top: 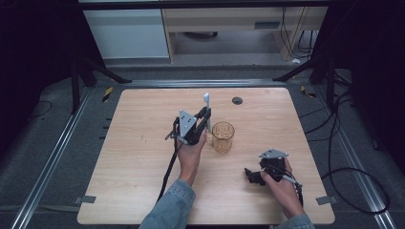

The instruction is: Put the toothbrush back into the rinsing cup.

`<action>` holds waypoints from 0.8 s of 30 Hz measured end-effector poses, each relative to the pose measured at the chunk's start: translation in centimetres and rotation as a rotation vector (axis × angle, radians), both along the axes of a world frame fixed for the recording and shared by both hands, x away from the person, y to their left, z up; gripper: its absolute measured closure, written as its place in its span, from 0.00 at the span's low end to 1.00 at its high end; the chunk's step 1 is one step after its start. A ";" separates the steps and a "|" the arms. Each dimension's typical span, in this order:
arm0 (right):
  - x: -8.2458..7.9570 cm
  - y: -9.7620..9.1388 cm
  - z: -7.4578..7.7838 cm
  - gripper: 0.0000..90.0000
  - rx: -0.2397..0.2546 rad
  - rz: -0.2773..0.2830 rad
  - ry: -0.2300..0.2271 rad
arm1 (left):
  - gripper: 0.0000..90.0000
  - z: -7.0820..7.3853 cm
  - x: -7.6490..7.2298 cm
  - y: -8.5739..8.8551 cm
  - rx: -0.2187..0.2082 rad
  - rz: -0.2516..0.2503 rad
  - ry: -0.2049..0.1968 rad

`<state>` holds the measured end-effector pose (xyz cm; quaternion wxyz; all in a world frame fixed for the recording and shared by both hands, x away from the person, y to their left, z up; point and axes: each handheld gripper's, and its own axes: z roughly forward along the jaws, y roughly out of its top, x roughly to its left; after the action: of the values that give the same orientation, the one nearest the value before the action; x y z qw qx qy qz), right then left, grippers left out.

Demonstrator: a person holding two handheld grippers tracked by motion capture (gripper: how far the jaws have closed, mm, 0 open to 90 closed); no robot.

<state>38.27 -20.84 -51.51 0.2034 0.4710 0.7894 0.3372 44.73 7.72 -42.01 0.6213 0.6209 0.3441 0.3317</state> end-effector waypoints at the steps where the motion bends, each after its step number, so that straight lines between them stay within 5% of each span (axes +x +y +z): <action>1: 0.0 0.0 0.0 0.01 0.000 0.000 0.000 | 0.88 -0.1 0.0 -0.1 0.000 -0.001 0.000; 24: 0.0 0.0 0.0 0.01 0.000 0.001 -0.002 | 0.88 -2.7 -0.1 -0.1 0.009 0.009 0.030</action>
<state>38.28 -20.85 -51.52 0.2040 0.4701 0.7894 0.3379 44.67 7.58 -44.74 0.6119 0.6270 0.3547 0.3266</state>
